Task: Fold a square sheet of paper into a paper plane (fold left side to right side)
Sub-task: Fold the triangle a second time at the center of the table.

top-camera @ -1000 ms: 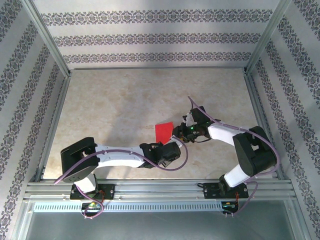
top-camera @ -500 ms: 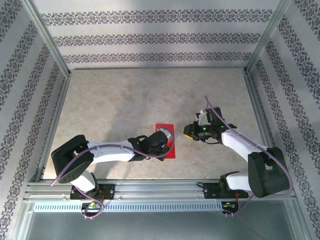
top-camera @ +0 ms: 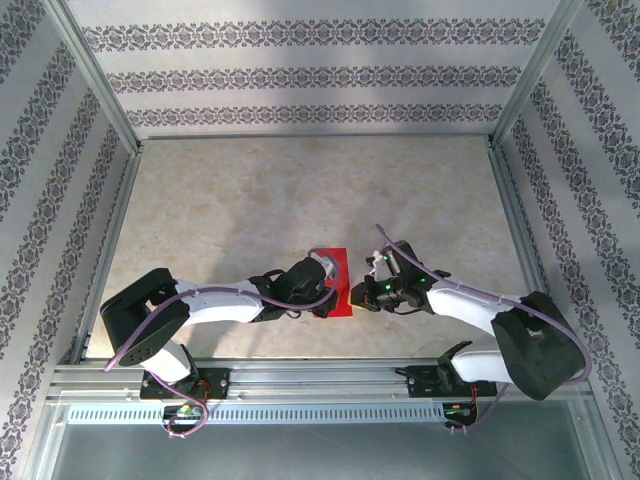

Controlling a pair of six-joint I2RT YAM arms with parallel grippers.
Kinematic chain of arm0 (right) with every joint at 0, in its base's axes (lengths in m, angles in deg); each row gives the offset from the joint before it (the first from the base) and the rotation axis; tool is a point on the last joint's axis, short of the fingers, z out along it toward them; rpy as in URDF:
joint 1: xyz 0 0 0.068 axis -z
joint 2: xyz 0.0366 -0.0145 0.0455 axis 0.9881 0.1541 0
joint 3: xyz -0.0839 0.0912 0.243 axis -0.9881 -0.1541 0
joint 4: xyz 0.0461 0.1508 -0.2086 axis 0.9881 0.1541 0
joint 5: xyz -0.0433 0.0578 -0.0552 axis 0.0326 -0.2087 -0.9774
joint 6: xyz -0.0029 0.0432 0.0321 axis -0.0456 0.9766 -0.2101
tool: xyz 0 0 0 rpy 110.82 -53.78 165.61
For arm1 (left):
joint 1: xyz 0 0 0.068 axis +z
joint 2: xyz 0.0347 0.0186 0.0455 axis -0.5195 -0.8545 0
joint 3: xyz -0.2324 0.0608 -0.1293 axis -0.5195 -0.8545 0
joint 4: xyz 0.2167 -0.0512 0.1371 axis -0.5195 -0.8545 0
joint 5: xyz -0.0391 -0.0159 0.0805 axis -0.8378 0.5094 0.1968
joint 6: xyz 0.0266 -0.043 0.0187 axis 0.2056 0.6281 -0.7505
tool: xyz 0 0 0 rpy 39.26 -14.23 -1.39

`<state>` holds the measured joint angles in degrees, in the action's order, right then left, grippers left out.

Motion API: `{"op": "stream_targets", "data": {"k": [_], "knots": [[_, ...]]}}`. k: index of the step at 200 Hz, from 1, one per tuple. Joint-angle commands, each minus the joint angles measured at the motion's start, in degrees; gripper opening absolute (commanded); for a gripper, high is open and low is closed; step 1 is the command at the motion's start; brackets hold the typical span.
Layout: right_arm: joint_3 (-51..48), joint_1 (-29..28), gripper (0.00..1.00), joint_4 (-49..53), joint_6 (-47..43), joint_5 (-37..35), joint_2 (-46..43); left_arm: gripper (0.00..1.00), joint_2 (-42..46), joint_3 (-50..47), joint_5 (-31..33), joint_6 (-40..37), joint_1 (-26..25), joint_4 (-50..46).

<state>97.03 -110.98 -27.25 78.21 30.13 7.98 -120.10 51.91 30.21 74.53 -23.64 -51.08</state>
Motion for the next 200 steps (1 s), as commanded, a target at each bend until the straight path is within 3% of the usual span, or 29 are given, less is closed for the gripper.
{"op": "stream_targets", "data": {"k": [1,89,200], "knots": [[-0.41,-1.27,0.00,-3.18,1.68,-3.20,2.08,0.00,0.52,-0.11,-0.96,1.36,0.75,2.93],[-0.24,-2.01,0.00,-1.46,0.86,-4.17,7.86,0.00,0.74,-1.15,-1.38,1.80,1.66,1.10],[1.03,-2.08,0.00,1.91,-1.44,-5.29,10.31,0.00,1.41,-2.03,-5.08,-1.22,6.57,-2.95]]}}
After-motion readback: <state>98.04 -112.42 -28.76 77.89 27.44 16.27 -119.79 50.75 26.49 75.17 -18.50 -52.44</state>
